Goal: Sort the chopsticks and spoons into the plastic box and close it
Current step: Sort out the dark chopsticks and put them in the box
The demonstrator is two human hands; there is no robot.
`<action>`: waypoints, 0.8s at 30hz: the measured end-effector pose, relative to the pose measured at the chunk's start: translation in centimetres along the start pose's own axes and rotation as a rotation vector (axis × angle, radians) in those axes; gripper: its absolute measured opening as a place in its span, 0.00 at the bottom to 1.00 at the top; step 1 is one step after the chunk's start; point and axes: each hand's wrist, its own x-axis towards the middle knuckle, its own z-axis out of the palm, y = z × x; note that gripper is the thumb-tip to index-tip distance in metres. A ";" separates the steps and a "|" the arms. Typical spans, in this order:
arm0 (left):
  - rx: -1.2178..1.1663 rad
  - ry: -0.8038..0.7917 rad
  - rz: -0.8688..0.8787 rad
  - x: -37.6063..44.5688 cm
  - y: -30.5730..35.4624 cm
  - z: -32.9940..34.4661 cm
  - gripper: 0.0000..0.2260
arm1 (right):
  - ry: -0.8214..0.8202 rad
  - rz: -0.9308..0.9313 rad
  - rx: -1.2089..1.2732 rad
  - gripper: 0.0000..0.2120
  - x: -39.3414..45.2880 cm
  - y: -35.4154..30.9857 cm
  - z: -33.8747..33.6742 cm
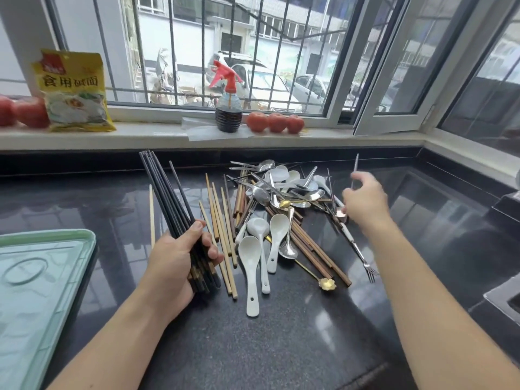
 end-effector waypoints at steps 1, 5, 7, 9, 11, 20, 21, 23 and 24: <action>0.008 0.001 0.004 0.1 -0.1 0.0 0.03 | 0.031 0.018 0.090 0.28 0.5 -0.2 -1.4; 0.038 0.002 0.019 0.1 -0.2 0.1 0.03 | 0.016 -0.001 -0.167 0.21 2.6 -0.6 -2.5; 0.043 0.002 0.021 0.1 -0.3 0.1 0.02 | -0.021 -0.070 -0.406 0.11 2.0 -0.6 -1.0; 0.042 0.002 0.019 0.2 -0.4 0.0 0.02 | -0.082 -0.151 -0.565 0.08 1.2 -0.4 1.3; 0.038 0.000 0.018 0.2 -0.4 -0.1 0.03 | -0.132 -0.200 -0.742 0.10 0.4 -0.1 3.2; 0.016 -0.009 0.000 0.4 -0.3 -0.2 0.03 | -0.309 -0.102 -0.788 0.05 1.2 -1.1 3.0; 0.015 -0.006 -0.006 0.4 -0.3 -0.3 0.03 | -0.361 -0.054 -0.762 0.06 1.2 -1.3 2.1; 0.012 -0.004 -0.016 0.4 -0.3 -0.3 0.03 | -0.452 0.049 -0.681 0.07 0.3 -1.3 0.3; 0.009 -0.006 -0.022 0.3 -0.2 -0.3 0.03 | -0.469 0.097 -0.628 0.07 -0.5 -1.1 -0.5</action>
